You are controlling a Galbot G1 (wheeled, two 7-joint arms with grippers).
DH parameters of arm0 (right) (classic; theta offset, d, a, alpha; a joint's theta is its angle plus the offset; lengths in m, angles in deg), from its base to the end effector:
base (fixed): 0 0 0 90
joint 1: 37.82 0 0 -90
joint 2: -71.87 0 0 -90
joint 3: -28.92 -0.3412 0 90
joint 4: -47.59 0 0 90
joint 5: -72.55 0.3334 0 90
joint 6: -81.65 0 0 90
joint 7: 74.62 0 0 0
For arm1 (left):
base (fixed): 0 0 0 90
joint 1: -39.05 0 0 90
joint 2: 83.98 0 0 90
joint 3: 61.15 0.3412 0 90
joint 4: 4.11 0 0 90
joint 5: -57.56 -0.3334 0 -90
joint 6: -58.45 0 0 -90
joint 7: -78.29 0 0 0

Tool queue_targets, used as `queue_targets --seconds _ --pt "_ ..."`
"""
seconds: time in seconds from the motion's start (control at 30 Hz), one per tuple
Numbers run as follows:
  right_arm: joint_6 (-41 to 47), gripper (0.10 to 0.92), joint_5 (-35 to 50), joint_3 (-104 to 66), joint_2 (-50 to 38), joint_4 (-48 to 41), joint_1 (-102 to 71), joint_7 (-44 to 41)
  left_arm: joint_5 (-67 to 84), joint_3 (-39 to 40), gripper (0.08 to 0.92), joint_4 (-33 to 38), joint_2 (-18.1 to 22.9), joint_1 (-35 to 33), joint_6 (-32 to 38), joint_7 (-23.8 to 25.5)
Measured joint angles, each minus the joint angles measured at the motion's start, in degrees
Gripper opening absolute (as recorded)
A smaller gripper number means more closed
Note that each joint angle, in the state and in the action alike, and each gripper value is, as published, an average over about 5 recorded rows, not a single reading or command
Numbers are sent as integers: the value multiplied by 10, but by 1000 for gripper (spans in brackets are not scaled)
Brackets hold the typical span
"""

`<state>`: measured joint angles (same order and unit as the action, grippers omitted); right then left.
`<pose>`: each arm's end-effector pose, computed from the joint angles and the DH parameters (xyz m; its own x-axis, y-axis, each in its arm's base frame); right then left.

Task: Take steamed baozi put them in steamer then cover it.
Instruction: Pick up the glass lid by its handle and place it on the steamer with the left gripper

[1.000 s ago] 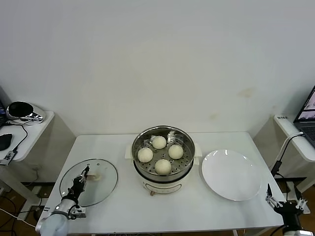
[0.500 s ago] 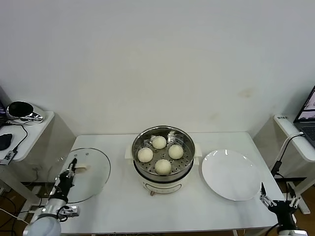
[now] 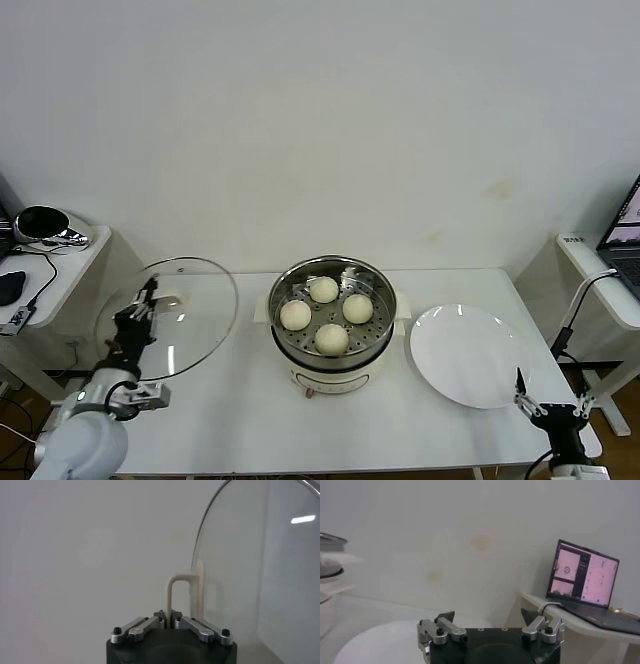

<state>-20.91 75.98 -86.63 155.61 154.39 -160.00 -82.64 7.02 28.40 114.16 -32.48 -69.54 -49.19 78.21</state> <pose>0.1221 -0.1635 -0.3466 -0.9794 0.2019 0.0040 0.1940 0.9463 -0.2586 0.2330 0.1159 -0.2282 -0.9983 -0.0135 -0.0567 -0.0575 0.0718 0.9958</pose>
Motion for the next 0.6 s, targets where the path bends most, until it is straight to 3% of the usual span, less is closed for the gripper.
queue_targets --seconds 0.27,0.6 --pt "0 823 -24 9 9 -8 15 10 23 139 136 7 -6 112 -85 28" --pt "-7 823 -52 19 20 -23 26 20 -81 299 136 -23 68 245 -183 109"
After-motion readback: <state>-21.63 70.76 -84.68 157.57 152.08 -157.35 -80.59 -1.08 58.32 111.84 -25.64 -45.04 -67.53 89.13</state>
